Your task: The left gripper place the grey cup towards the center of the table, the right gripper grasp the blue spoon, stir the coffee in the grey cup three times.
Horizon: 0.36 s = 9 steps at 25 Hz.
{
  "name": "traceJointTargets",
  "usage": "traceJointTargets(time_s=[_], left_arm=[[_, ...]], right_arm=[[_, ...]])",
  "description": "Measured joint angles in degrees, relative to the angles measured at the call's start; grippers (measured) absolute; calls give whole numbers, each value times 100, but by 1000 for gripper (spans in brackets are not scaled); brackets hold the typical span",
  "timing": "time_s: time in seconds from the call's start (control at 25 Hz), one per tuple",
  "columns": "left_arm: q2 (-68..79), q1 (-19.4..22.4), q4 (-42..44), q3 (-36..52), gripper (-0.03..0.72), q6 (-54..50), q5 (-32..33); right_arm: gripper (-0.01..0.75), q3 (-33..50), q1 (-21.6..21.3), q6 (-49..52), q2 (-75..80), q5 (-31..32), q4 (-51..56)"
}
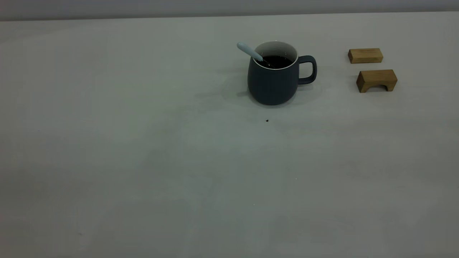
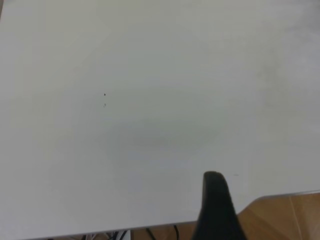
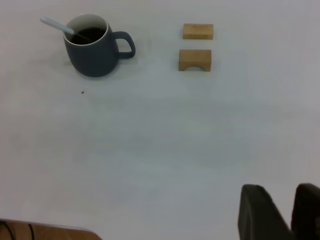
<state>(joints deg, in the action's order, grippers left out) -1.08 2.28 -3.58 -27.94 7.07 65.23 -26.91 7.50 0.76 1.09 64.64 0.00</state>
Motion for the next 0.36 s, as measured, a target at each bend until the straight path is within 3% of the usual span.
traceJointTargets(time_s=[0.36], left_arm=[[0,0,0,0,585,0,0]], right_arm=[[221,0,0,0,0,0,0]])
